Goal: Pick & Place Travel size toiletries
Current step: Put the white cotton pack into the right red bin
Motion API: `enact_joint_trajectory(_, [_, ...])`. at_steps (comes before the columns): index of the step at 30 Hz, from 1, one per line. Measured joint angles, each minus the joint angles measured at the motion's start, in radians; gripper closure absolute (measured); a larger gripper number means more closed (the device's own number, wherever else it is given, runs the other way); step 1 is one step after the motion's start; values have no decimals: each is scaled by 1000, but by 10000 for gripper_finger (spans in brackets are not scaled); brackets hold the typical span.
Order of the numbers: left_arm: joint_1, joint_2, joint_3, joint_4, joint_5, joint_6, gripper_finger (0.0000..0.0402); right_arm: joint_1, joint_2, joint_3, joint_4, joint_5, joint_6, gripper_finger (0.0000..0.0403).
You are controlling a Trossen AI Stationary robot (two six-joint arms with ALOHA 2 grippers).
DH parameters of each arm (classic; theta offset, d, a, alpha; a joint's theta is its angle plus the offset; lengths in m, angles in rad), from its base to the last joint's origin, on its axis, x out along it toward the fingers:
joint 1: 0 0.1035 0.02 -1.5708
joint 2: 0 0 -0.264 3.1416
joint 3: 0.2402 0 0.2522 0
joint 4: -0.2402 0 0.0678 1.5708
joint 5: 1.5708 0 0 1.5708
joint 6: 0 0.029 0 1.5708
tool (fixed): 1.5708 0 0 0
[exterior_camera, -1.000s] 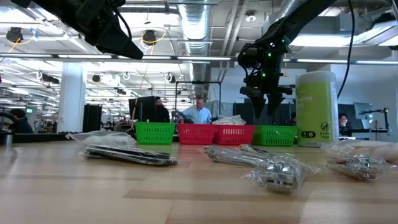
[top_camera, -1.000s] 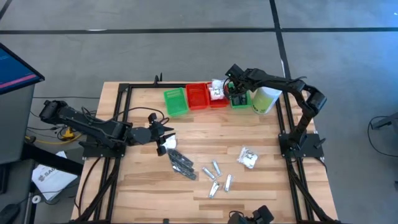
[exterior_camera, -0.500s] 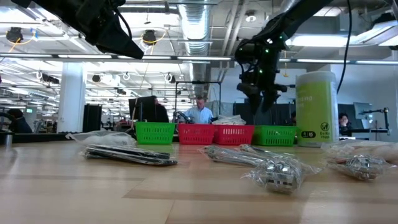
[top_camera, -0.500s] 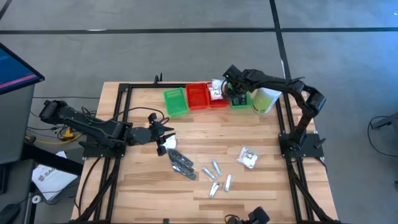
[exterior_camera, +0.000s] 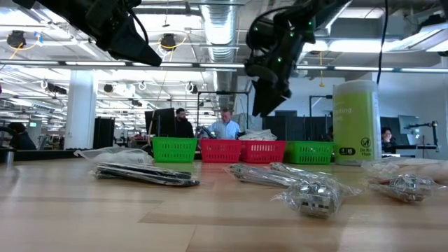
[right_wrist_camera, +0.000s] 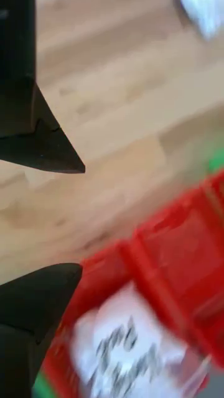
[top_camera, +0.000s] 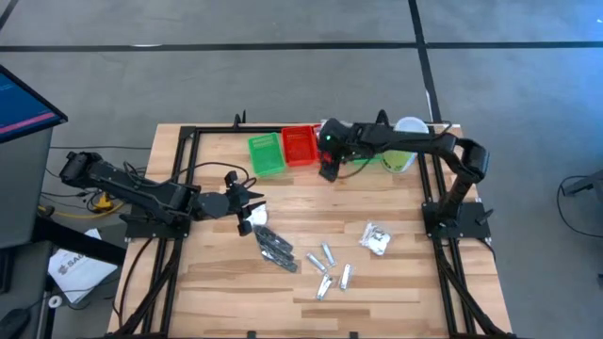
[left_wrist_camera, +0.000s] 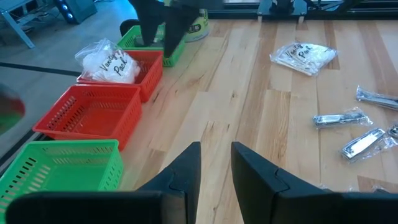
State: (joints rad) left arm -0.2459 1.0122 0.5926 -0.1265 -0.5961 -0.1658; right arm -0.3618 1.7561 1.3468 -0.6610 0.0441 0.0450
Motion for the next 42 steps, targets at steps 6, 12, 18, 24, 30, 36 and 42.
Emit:
enact_joint_trajectory(6, [0, 0, 0, -12, 73, -30, 321, 117, 0, 0, 19, -3, -27, 165])
enact_joint_trajectory(12, [0, 0, 0, -137, 149, -147, 321, 205, 0, 0, 20, -3, -11, 165])
enact_joint_trajectory(18, [0, 13, 0, -258, 180, -217, 296, 266, 0, 0, 31, -2, 5, 165])
enact_joint_trajectory(24, [0, 83, 0, -261, 285, -216, 240, 304, 0, 0, 51, 1, 8, 165])
enact_joint_trajectory(30, [0, 199, 0, -307, 315, -214, 214, 327, 0, 0, 79, 1, 8, 165])
enact_joint_trajectory(36, [-19, 278, 0, -323, 315, -213, 220, 329, 0, 0, 88, 1, 8, 165])
enact_joint_trajectory(42, [-54, 345, 0, -378, 314, -214, 230, 328, 0, 0, 110, 2, 7, 165])
